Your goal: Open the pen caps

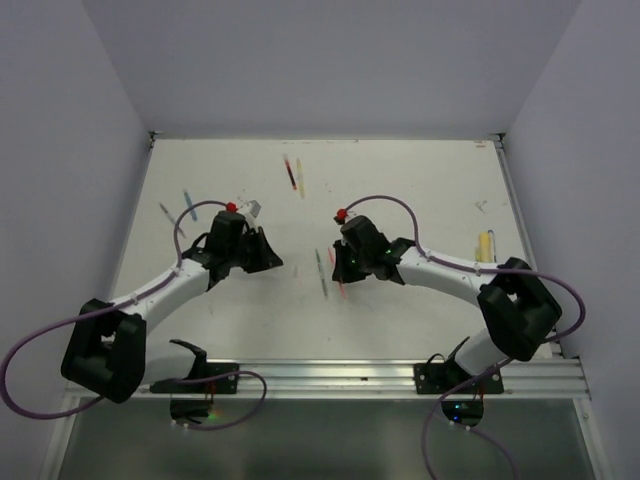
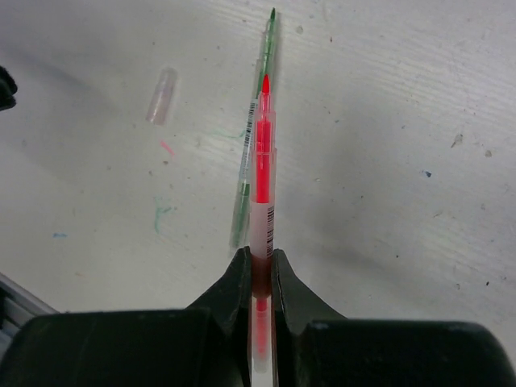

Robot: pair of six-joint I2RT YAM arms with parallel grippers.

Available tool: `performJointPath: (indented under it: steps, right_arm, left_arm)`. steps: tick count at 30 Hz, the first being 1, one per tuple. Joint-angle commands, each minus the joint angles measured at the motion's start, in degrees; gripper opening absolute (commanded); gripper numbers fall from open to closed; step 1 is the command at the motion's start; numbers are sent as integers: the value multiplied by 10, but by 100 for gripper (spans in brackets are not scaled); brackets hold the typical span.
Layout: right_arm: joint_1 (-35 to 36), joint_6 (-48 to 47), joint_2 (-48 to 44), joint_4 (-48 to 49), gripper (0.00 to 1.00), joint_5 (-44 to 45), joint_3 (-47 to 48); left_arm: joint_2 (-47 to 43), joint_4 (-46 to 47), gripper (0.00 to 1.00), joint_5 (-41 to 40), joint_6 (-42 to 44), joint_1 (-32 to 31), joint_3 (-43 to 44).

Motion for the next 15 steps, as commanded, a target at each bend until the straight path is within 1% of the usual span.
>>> performJointPath:
  steps: [1,6,12,15]
  right_arm:
    - [0,17,30,19,0,32,18]
    - [0,30,64,49,0,26,17]
    - [0,36,93,68,0,24,17]
    - [0,33,105,64,0,25,25]
  left_arm:
    - [19,-3,0,-11,23,-20,4]
    - [68,1,0,-25,22,-51,10]
    - [99,4,0,-38,28,-52,19]
    - [110,-1,6,-46,35,-52,30]
